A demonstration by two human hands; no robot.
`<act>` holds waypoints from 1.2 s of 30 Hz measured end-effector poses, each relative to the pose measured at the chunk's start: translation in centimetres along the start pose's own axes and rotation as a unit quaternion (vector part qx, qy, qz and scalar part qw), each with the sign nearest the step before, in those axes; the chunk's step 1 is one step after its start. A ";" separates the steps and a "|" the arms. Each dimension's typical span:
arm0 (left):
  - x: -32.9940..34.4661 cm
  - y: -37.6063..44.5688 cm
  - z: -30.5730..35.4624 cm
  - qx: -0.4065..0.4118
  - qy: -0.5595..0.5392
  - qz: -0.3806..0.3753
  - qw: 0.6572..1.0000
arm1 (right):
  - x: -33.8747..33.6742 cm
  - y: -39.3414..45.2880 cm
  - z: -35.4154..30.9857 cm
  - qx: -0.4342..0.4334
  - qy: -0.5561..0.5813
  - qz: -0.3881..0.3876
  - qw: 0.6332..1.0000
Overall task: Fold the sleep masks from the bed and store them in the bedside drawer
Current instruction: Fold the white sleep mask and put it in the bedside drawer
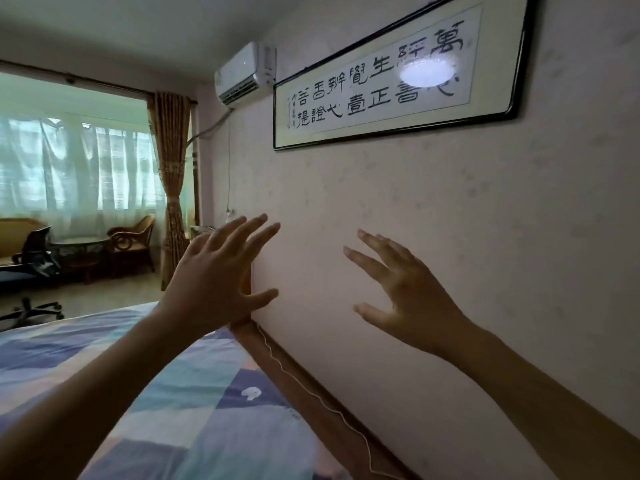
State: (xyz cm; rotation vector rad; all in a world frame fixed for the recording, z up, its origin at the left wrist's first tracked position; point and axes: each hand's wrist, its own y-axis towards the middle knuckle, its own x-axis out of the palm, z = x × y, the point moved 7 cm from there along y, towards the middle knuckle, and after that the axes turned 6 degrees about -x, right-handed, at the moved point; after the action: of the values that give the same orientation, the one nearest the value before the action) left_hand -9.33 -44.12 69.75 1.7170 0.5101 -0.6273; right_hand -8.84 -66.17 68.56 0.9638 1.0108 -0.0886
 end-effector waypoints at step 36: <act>41.8 34.2 4.8 -0.112 0.098 -0.052 0.987 | 29.5 21.9 48.5 -0.140 0.077 -0.024 0.987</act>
State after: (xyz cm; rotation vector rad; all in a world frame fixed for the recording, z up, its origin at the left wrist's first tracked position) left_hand 43.48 -56.20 67.00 1.5533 0.7839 -0.4571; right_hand 50.98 -77.34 68.95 0.6984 1.1549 0.0886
